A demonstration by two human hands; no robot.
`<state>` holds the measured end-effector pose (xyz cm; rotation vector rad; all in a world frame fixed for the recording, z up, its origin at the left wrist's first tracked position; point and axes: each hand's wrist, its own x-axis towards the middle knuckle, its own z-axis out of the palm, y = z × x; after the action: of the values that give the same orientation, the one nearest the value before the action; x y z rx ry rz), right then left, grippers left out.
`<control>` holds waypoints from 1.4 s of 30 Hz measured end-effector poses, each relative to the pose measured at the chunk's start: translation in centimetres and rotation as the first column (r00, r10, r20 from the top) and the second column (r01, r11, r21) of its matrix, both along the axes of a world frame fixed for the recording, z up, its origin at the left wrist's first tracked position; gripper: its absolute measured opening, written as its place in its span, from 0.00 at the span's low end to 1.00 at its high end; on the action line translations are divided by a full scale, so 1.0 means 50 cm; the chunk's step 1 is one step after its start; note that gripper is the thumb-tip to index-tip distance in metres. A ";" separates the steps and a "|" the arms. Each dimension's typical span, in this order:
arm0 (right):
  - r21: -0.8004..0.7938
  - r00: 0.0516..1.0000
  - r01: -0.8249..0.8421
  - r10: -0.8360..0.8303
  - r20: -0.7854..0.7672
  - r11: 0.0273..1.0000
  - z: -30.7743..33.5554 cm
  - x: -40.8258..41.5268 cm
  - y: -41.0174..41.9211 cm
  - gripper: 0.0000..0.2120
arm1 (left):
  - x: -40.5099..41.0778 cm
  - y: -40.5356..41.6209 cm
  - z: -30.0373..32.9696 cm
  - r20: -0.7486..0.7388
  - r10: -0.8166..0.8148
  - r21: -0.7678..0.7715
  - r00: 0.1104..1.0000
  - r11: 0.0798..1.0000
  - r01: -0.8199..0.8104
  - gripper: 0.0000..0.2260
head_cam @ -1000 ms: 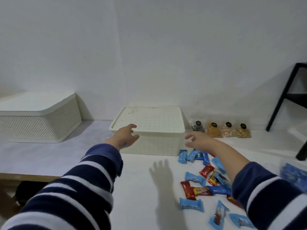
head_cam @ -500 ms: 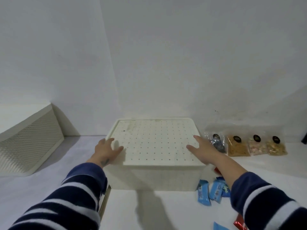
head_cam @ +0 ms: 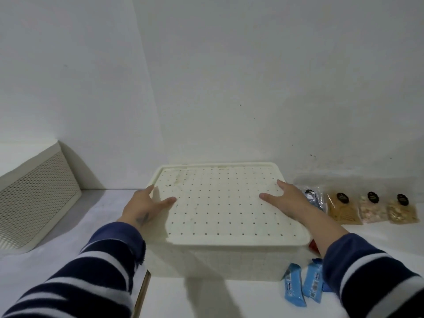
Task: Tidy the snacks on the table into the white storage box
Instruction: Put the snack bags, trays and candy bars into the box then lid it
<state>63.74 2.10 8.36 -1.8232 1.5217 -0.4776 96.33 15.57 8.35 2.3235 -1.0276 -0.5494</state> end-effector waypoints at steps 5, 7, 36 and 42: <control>-0.034 1.000 0.019 -0.019 0.000 0.999 0.061 -0.010 0.049 0.43 | -0.003 0.041 0.044 -0.002 -0.004 -0.057 1.000 0.998 0.004 0.42; -0.039 0.999 0.036 -0.035 0.023 0.999 0.079 -0.017 0.087 0.43 | -0.006 0.073 0.058 0.020 -0.008 -0.073 1.000 0.997 0.009 0.42; 0.252 0.988 -0.021 0.059 -0.145 0.967 -0.188 -0.036 0.638 0.43 | -0.045 0.637 -0.200 -0.071 0.030 0.125 0.997 0.992 -0.021 0.37; 0.266 0.968 -0.018 0.084 -0.236 0.964 -0.254 -0.028 0.589 0.43 | -0.065 0.587 -0.238 -0.044 0.070 0.160 0.997 0.985 -0.062 0.37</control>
<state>62.32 31.54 -4.36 -1.7545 1.6093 -0.0199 93.10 44.90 -3.56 2.4592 -0.9104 -0.6811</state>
